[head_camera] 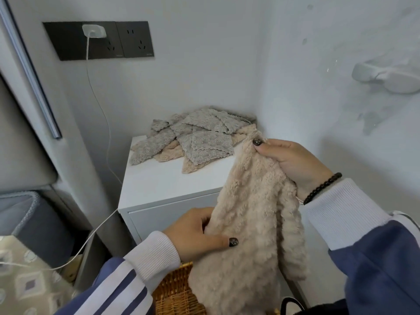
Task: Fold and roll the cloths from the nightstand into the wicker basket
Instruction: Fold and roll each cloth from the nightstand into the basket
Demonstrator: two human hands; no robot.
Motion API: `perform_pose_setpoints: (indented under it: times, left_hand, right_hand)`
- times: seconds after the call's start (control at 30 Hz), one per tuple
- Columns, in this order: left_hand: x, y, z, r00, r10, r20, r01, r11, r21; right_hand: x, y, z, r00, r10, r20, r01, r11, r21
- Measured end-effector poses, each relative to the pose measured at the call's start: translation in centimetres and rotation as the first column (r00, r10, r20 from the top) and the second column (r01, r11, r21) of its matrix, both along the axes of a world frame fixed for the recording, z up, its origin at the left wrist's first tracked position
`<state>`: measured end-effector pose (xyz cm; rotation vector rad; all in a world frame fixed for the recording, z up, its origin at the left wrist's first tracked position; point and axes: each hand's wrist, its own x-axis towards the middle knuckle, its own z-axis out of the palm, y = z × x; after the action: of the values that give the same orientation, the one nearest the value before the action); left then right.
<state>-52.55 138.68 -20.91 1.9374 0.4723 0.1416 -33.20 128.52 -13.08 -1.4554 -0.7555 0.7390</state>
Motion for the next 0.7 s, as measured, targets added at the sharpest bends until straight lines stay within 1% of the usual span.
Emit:
perform_pose_setpoints:
  times: [0.07, 0.13, 0.2, 0.27, 0.3, 0.37, 0.4, 0.43, 0.5, 0.53, 0.57, 0.6, 0.63, 0.67, 0.7]
  left_hand:
    - [-0.5, 1.2, 0.0, 0.994, 0.050, -0.095, -0.041, 0.995, 0.092]
    - [-1.2, 2.7, 0.3, 0.977, 0.144, -0.159, -0.102, 0.963, 0.249]
    - [-1.8, 4.4, 0.5, 0.949, 0.269, -0.165, -0.201, 0.917, 0.344]
    - [-2.7, 6.1, 1.0, 0.915, 0.379, -0.140, -0.299, 0.867, 0.398]
    - [-3.1, 6.9, 1.2, 0.895, 0.424, -0.138, -0.332, 0.840, 0.428]
    - [-3.8, 8.2, 1.7, 0.856, 0.494, -0.155, -0.364, 0.787, 0.498]
    - [-4.1, 8.8, 1.9, 0.832, 0.527, -0.170, -0.373, 0.760, 0.532]
    - [-4.4, 9.3, 1.9, 0.807, 0.563, -0.176, -0.388, 0.732, 0.560]
    - [-5.0, 10.1, 2.1, 0.775, 0.610, -0.166, -0.437, 0.707, 0.556]
    - [-5.1, 10.4, 2.3, 0.771, 0.619, -0.148, -0.475, 0.715, 0.512]
    - [-5.2, 10.6, 2.6, 0.777, 0.618, -0.117, -0.525, 0.739, 0.423]
    - [-5.3, 10.6, 3.0, 0.784, 0.617, -0.066, -0.580, 0.767, 0.276]
    - [-5.3, 10.4, 3.5, 0.781, 0.624, 0.003, -0.622, 0.778, 0.088]
    - [-5.3, 10.2, 4.1, 0.760, 0.645, 0.076, -0.638, 0.763, -0.103]
    - [-5.3, 10.0, 4.7, 0.724, 0.676, 0.133, -0.637, 0.731, -0.246]
  right_hand:
    - [0.6, 0.4, -0.4, 0.992, -0.094, 0.088, 0.095, 0.995, -0.007]
    - [1.1, 1.0, -0.9, 0.975, -0.176, 0.133, 0.180, 0.984, -0.016]
    - [1.5, 1.6, -1.3, 0.949, -0.208, 0.237, 0.226, 0.973, -0.049]
    - [2.0, 2.3, -1.9, 0.910, -0.151, 0.386, 0.215, 0.968, -0.129]
    - [2.1, 2.6, -2.3, 0.870, -0.111, 0.480, 0.219, 0.960, -0.176]
    - [2.1, 3.0, -2.7, 0.733, -0.018, 0.679, 0.272, 0.924, -0.269]
    - [1.9, 3.3, -2.9, 0.672, 0.013, 0.740, 0.307, 0.905, -0.295]
    - [1.8, 3.5, -3.0, 0.642, 0.020, 0.766, 0.336, 0.891, -0.305]
    - [1.5, 4.1, -3.0, 0.663, 0.005, 0.748, 0.342, 0.888, -0.309]
    - [1.3, 4.4, -2.9, 0.684, -0.006, 0.730, 0.333, 0.893, -0.304]
    - [1.3, 4.6, -2.8, 0.717, -0.040, 0.696, 0.323, 0.904, -0.281]
    - [1.1, 4.7, -2.4, 0.771, -0.097, 0.629, 0.312, 0.919, -0.241]
    - [1.0, 4.8, -1.9, 0.834, -0.167, 0.526, 0.304, 0.935, -0.184]
    - [1.0, 5.0, -1.3, 0.890, -0.228, 0.394, 0.296, 0.948, -0.119]
    - [0.9, 5.0, -0.8, 0.930, -0.268, 0.252, 0.293, 0.954, -0.064]
